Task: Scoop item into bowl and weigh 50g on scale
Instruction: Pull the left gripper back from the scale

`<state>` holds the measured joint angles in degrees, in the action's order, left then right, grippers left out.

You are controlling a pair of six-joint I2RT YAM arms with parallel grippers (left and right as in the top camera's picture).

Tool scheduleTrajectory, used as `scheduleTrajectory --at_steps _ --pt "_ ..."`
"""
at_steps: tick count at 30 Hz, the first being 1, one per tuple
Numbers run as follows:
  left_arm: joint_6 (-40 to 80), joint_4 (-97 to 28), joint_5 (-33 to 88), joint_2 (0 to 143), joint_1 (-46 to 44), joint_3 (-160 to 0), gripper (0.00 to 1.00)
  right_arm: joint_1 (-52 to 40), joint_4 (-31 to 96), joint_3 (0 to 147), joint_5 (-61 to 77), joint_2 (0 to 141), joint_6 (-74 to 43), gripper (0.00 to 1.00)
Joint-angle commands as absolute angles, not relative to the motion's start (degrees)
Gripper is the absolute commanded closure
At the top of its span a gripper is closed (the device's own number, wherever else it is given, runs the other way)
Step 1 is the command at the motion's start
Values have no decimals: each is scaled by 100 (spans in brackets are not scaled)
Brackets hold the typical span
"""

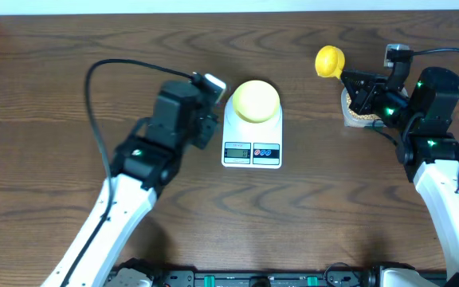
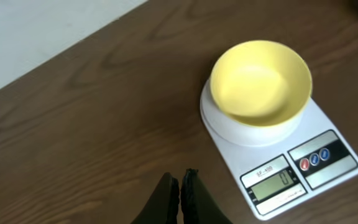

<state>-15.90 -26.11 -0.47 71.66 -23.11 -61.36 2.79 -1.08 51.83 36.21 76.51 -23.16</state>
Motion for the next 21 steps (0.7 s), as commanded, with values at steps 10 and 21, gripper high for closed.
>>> scheduleTrajectory --at_steps 10,21 --pt "-2392 -3264 2766 6858 -1057 -6042 92 307 -58 5310 3524 7651 -2156 99" --pt "-2392 -3258 2591 6858 -1057 -6042 4 307 -16 5310 3463 7651 -2154 99"
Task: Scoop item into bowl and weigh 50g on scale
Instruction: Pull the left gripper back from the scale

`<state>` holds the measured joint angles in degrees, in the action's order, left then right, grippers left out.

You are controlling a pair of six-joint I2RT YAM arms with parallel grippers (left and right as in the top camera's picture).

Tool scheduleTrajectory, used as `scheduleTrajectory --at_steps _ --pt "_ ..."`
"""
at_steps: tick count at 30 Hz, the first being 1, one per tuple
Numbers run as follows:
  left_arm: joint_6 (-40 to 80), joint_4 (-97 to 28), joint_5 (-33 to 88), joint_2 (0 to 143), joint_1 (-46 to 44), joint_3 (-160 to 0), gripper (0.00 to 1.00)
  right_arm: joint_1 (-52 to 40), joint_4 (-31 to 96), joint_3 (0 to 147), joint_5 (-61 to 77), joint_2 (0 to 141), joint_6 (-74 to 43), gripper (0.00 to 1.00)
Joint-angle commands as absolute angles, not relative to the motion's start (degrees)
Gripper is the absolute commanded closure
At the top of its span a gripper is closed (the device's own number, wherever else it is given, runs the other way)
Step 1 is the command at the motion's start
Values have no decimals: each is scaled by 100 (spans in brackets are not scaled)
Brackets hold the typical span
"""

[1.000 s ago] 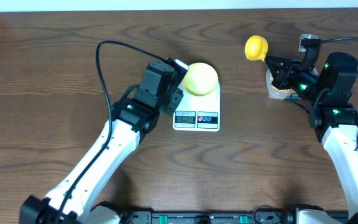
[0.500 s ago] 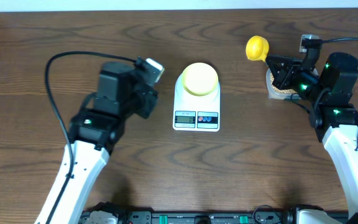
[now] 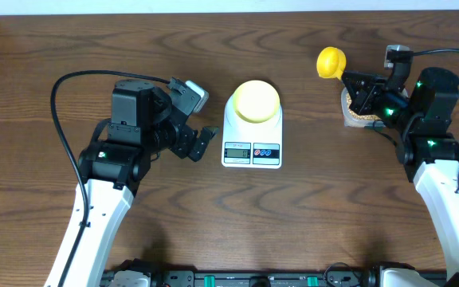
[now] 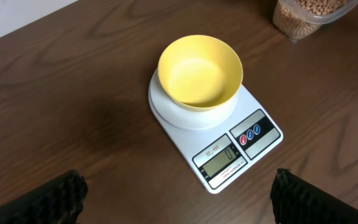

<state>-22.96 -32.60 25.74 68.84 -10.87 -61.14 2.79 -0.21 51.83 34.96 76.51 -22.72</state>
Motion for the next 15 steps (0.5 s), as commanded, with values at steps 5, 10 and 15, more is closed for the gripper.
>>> scheduleTrajectory --at_steps 5,10,15 --pt "-2410 -3295 2593 6858 -1057 -6042 4 307 -19 5310 3465 7651 -2154 99" --pt "-3487 -3461 2814 6858 -1055 -6042 3 307 -19 5310 3465 7651 -2154 99" --pt "-3946 -3583 3166 6858 -934 -6042 3 307 -19 5310 3463 7651 -2154 99"
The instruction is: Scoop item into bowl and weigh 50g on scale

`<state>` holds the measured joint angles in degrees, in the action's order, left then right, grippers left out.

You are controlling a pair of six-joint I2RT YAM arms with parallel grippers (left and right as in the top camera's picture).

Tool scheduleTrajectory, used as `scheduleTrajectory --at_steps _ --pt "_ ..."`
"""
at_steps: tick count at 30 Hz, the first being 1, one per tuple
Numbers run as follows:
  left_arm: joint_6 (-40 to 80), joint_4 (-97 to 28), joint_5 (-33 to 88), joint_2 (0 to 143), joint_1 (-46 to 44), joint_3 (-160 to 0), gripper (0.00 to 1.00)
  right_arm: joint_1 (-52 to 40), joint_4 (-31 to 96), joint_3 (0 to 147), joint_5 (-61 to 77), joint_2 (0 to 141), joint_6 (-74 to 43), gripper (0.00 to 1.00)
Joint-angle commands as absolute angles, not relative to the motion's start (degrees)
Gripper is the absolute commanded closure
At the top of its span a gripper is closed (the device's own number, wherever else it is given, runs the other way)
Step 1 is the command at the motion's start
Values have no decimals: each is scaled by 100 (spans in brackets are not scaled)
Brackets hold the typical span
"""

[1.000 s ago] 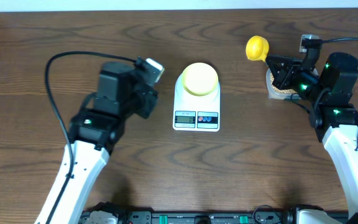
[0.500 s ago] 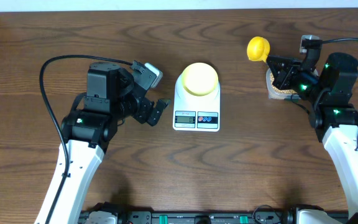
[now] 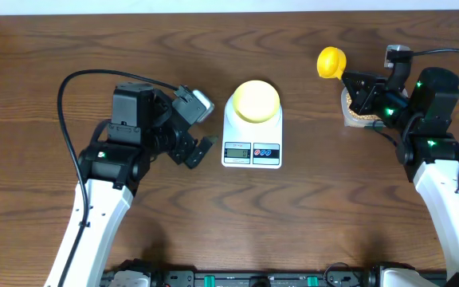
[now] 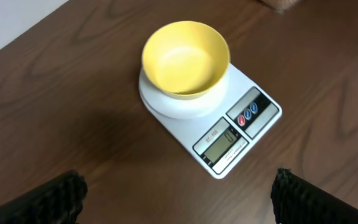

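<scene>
An empty yellow bowl (image 3: 255, 101) (image 4: 186, 58) stands on the white kitchen scale (image 3: 252, 151) (image 4: 241, 127) at mid-table. My left gripper (image 3: 200, 126) (image 4: 179, 194) hangs just left of the scale. It is open wide, with bare table between its fingers. At the far right my right gripper (image 3: 355, 86) is shut on the handle of a yellow scoop (image 3: 329, 61). The scoop's cup is raised to the left of a clear container of chickpeas (image 3: 355, 115).
Both arms rest on a dark wood table (image 3: 309, 207). A black cable (image 3: 78, 80) loops off the left arm. The chickpea container's corner (image 4: 279, 5) shows at the top edge of the left wrist view.
My left gripper shifted slightly toward the table's near side and turned a little, staying open. The scale, the bowl and the right arm with the scoop have not moved.
At first my left gripper was shut, close against the scale's left side by the bowl. Then it stood farther left and open wide, and it remains so now. The right gripper has held the scoop by the chickpea container throughout.
</scene>
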<state>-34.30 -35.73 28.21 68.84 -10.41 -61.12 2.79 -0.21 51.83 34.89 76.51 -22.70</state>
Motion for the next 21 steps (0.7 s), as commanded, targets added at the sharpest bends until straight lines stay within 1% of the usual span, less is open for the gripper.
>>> scheduleTrajectory --at_steps 1,8,12,15,21 --pt "-3946 -3577 3210 6858 -882 -6042 3 307 -19 5310 3463 7651 -2154 99" --pt "-3892 -3575 3216 6858 -611 -6042 3 307 -19 5310 3463 7651 -2154 99" --pt "-3806 -3564 3218 6858 -611 -6042 3 307 -16 5310 3465 7651 -2154 99" --pt "-3516 -3505 3225 6858 -611 -6042 3 307 -16 5310 3465 7651 -2154 99" --pt "-3507 -3511 3262 6858 -613 -6042 3 307 -16 5310 3465 7651 -2154 99"
